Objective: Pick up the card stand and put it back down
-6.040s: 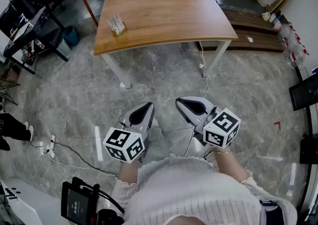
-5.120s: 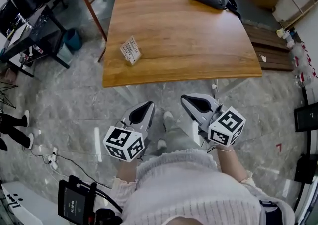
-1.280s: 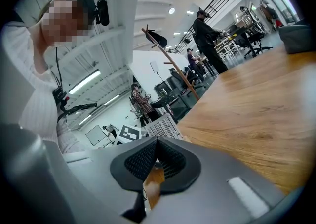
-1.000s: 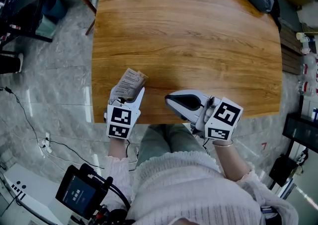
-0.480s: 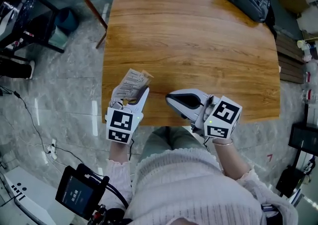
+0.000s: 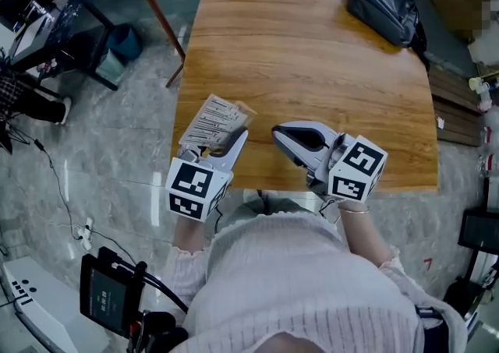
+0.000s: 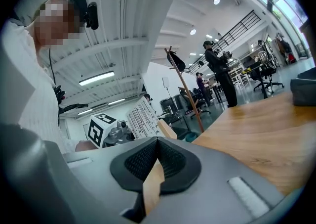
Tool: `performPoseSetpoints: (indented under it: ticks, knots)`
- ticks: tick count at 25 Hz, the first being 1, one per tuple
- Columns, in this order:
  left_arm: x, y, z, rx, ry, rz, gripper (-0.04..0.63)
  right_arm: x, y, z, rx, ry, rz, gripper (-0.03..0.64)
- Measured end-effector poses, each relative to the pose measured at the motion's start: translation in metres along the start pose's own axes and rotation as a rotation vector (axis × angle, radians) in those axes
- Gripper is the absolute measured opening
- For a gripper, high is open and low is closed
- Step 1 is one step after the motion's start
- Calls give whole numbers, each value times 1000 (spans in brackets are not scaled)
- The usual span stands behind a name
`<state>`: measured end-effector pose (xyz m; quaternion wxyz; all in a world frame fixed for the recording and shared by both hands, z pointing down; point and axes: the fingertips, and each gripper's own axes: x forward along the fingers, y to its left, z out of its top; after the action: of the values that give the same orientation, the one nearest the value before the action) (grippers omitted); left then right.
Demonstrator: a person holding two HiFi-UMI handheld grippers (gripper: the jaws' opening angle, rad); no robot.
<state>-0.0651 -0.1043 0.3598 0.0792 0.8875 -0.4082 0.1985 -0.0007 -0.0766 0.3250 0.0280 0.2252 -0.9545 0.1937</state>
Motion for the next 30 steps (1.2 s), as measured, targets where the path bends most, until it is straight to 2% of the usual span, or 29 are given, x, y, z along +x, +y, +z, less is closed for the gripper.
performPoseSetpoints:
  ticks: [7,10,30]
  knots:
    - [-12,-19,10,-17,-41,-40,189,-9,10,0,-5,-23,-4,0]
    - [-15,-21,7,3,-30,-34,189,-11,10,-3,-1,-28,-5,0]
    - [-15,-22,6,12,-57,-48,190,-8,12,1,-12,-29,-7,0]
